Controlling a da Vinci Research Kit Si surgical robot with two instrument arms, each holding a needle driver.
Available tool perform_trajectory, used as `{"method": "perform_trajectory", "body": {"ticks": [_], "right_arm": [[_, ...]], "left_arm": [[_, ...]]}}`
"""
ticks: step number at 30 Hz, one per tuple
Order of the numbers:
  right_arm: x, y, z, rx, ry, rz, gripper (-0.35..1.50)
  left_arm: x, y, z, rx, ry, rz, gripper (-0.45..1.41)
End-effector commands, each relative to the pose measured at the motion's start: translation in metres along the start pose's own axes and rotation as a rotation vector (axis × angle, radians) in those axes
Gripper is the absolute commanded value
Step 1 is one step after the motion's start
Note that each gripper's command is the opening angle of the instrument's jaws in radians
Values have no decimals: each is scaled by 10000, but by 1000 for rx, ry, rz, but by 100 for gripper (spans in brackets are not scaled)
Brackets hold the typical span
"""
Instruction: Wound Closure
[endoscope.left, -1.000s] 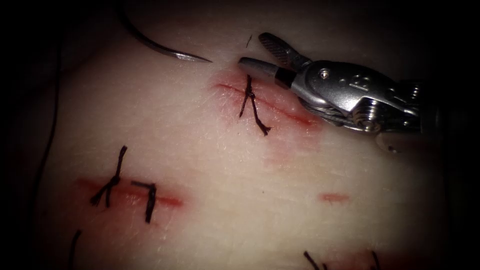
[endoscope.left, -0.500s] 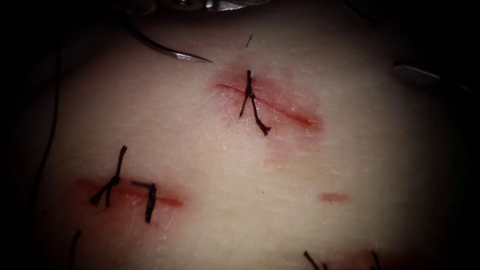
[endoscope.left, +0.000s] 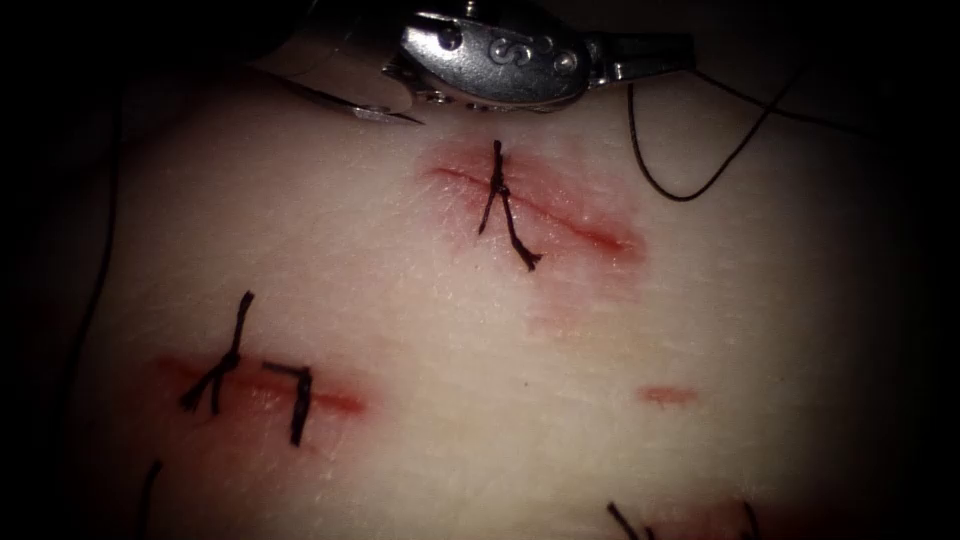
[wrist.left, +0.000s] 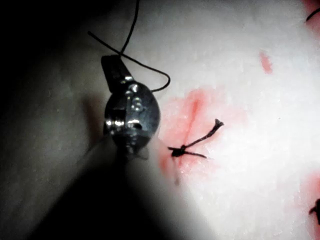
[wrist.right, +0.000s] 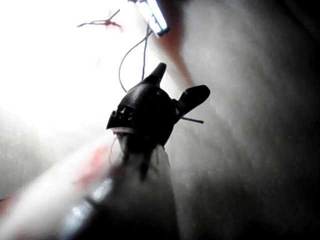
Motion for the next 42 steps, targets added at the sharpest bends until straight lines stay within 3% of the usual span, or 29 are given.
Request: {"method": "perform_trajectory", "body": {"ticks": [1, 6, 10, 17, 19, 20, 22, 24, 25, 27, 28, 31, 33, 42], "right_arm": [[9, -8, 9, 4, 8, -5, 88], [25, -17, 3, 22, 14, -8, 78], [41, -20, -3, 28, 41, -11, 83], [50, -52, 4, 84, 35, -6, 73], [48, -62, 10, 111, 25, -8, 73], [46, -66, 13, 123, 22, -10, 74], [41, -76, 18, 140, 14, -9, 74], [35, -83, 21, 148, 3, 38, 73], [32, -87, 22, 166, -11, 52, 56], [29, -91, 23, 219, -30, 67, -26], [29, -92, 23, 235, -38, 66, -35], [27, -96, 24, 275, -40, 62, -35], [26, -101, 25, 305, -35, 29, -35], [18, -121, 34, 443, 17, -39, -35]], "left_arm": [[-5, -4, 13, 0, -2, 0, -45], [-18, -16, 41, -5, -42, 9, -45], [-25, -22, 61, -27, -93, 10, -45], [-32, -44, 90, -24, -102, 5, -45], [-33, -51, 94, -24, -98, -20, 31], [-33, -55, 94, -24, -96, -39, 59], [-33, -61, 93, -22, -86, -87, 101], [-32, -65, 91, -14, -69, -142, 125], [-31, -67, 88, -10, -58, -179, 128], [-29, -69, 83, -5, -53, -228, 130], [-27, -69, 78, -8, -46, -247, 135], [-23, -71, 67, -17, -24, -299, 136], [-20, -71, 57, -19, -6, -300, 128], [-29, -51, 4, -87, 26, -281, 121]]}}
